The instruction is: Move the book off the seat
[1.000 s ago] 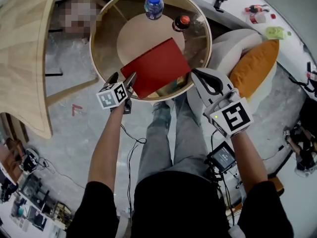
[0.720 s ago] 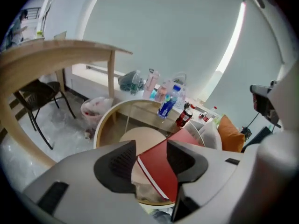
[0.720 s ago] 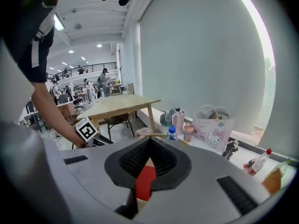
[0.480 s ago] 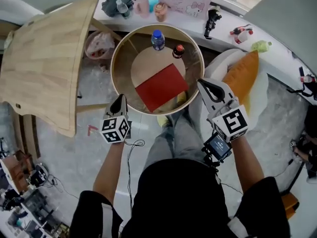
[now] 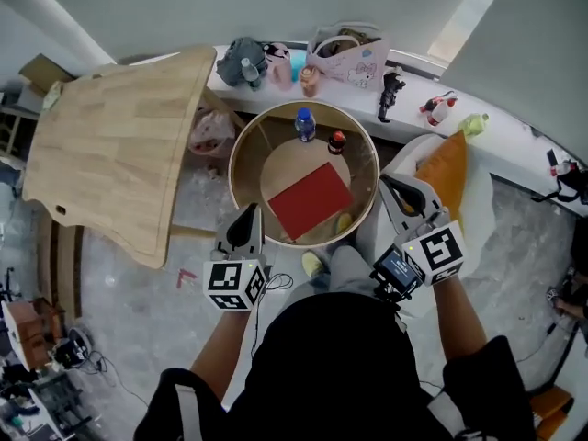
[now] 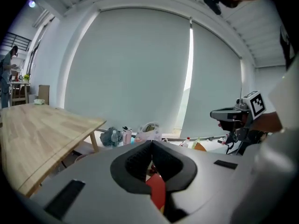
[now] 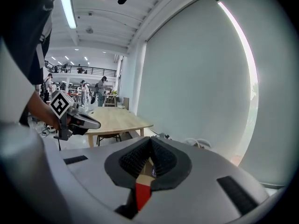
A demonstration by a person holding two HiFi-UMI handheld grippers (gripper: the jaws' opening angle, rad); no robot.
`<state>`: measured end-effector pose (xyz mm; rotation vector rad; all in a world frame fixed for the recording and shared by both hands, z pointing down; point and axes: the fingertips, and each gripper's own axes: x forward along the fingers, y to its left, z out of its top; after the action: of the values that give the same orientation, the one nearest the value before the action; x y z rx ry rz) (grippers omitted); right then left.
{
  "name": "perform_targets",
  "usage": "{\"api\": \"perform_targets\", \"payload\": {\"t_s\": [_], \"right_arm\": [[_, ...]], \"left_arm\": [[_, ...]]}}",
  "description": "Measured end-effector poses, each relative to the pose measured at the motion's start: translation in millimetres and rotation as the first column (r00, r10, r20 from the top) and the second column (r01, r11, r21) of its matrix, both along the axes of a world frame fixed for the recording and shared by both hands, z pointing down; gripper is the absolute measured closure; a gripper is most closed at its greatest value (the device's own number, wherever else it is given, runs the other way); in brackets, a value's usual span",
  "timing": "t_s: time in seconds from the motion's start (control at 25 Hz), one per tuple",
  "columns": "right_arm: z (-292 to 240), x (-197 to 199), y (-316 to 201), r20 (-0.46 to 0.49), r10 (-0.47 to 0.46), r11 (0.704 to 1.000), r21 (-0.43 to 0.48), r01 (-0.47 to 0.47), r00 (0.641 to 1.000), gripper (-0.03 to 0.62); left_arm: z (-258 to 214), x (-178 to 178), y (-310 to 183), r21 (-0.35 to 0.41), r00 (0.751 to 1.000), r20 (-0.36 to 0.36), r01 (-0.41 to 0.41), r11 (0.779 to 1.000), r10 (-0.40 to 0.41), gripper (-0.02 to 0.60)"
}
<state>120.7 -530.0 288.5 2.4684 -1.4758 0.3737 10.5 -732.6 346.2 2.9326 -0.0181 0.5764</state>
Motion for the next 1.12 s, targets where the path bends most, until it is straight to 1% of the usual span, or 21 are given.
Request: {"api": "perform_targets", "payload": {"t_s": [0.12, 0.2, 0.24, 0.32, 0.4, 0.6, 0.76, 1.12], "right_arm": [[-19.1, -5.9, 0.0, -0.014, 0.013, 1.000, 0.018, -0.013, 1.000, 0.580], [-28.2, -4.8, -1.1, -0.029, 0.016, 0.999, 0.037, -0.015, 0.999, 0.580], [-31.5, -5.6, -1.2, -0.036, 0.019, 0.999, 0.037, -0.017, 0.999, 0.580], [-34.1, -11.5, 2.0, -0.046, 0.031, 0.999, 0.009, -0.031, 0.998, 0.581], [-37.1, -15.3, 6.4, -0.056, 0.051, 0.999, -0.017, -0.052, 0.997, 0.581], [-51.3, -13.7, 3.8, -0.075, 0.050, 0.999, 0.002, -0.049, 0.996, 0.581], [-57.2, -17.0, -1.5, -0.083, 0.027, 1.000, 0.014, -0.026, 0.996, 0.580], [-47.3, -21.8, -5.2, -0.096, 0.004, 1.000, -0.019, -0.006, 0.995, 0.581]], "left_arm": [[-32.1, -6.4, 10.4, 0.016, 0.998, -0.049, -0.023, 1.000, 0.024, 0.569], [-49.7, -6.3, 11.6, 0.031, 0.996, -0.090, -0.022, 0.999, 0.025, 0.568], [-56.8, -7.4, 12.3, 0.037, 0.994, -0.108, -0.019, 0.999, 0.023, 0.568], [-66.3, -14.9, 16.3, 0.033, 0.991, -0.129, -0.016, 0.999, 0.020, 0.569], [-73.5, -21.8, 20.2, 0.030, 0.990, -0.137, -0.019, 0.999, 0.023, 0.568], [-90.3, -20.6, 18.9, 0.053, 0.985, -0.170, -0.026, 0.998, 0.035, 0.569], [-92.8, -21.8, 16.2, 0.035, 0.983, -0.179, -0.025, 0.999, 0.031, 0.569], [-87.8, -19.5, 17.4, 0.003, 0.983, -0.183, -0.033, 0.999, 0.034, 0.569]]}}
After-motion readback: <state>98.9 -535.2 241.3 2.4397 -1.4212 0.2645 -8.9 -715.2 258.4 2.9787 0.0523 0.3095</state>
